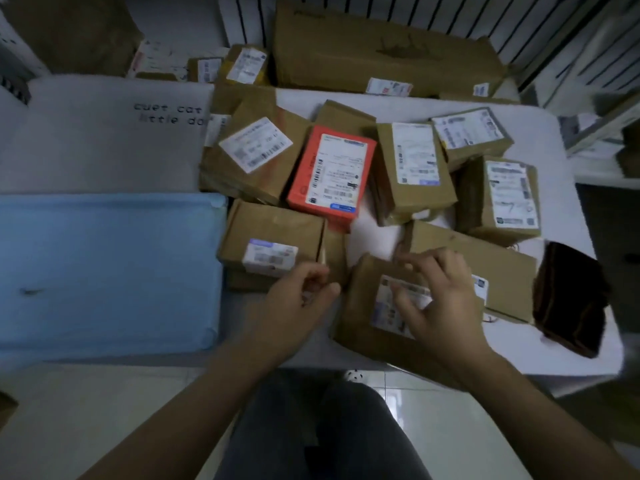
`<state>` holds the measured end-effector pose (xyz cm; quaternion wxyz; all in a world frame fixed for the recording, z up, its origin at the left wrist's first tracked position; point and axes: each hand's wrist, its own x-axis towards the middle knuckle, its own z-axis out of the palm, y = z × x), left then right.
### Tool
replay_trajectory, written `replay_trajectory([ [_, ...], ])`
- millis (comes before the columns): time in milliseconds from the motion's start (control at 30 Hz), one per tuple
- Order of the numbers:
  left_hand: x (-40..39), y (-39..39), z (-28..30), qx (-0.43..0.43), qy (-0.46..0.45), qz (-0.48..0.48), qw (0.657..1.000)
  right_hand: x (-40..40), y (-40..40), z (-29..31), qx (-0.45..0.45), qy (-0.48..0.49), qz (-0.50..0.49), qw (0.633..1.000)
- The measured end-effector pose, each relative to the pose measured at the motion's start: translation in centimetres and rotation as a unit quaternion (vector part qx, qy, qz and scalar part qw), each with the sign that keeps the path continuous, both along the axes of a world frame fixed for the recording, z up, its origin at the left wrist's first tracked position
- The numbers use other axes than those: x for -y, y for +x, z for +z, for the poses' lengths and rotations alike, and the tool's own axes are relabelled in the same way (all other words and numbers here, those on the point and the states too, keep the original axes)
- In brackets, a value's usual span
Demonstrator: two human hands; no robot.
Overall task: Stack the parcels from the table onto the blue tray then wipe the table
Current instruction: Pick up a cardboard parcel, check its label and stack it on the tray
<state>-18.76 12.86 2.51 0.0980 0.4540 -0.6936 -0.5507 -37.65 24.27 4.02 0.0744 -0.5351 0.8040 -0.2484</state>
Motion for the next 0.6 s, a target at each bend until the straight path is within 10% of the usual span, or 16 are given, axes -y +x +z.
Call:
replay_trajectory([
  [600, 0.7, -6.1, -3.6, 0.134, -0.024, -0.233, 0.963, -5.8, -7.3, -4.7, 0.144, 0.185, -0.086, 0.968],
])
